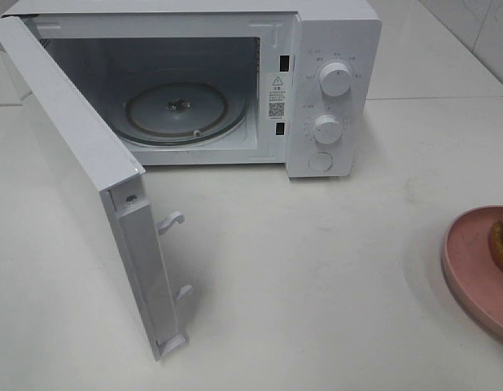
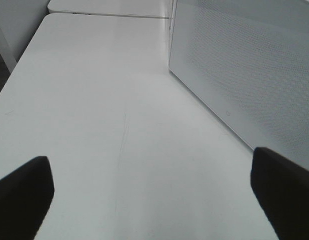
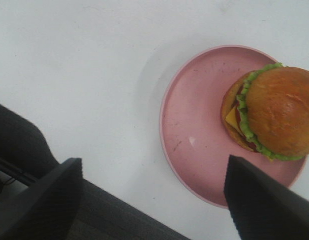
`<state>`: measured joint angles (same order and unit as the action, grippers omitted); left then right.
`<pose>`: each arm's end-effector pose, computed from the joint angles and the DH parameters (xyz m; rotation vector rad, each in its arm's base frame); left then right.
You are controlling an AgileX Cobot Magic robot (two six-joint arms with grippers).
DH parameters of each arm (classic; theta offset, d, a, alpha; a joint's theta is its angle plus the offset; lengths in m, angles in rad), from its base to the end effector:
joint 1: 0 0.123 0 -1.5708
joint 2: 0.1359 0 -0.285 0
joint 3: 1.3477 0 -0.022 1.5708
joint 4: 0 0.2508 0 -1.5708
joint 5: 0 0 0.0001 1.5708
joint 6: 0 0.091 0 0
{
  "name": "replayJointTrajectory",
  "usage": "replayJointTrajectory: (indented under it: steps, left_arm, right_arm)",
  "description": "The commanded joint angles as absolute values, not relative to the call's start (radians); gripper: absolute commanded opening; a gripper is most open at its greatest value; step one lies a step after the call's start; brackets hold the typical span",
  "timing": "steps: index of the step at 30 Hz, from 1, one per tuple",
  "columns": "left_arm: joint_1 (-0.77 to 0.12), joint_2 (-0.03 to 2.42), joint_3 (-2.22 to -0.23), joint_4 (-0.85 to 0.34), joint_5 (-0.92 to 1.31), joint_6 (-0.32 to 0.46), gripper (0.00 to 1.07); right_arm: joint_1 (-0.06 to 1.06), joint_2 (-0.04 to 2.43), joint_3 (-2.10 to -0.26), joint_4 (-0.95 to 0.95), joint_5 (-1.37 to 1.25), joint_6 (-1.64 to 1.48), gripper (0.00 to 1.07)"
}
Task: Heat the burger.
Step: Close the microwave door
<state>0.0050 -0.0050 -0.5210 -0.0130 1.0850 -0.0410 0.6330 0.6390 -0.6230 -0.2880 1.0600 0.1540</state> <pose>-0.0091 -0.0011 0.2811 -0.0460 2.0422 -0.0381 0.0897 0.0378 0.2894 -0.6723 2.4060 -0.0539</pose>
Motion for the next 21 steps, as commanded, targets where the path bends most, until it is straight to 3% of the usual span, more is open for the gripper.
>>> replayJointTrajectory:
  steps: [1,21]
  left_arm:
    - [0.005,-0.012,-0.519,-0.014,1.072,-0.045,1.01]
    - [0.005,-0.012,-0.519,-0.014,1.072,-0.045,1.01]
  right_arm:
    - [0.586,0.592,-0.626,-0.293,1.071,0.124,0.76]
    - [0.285,0.26,-0.514,-0.123,1.014,0.064,0.76]
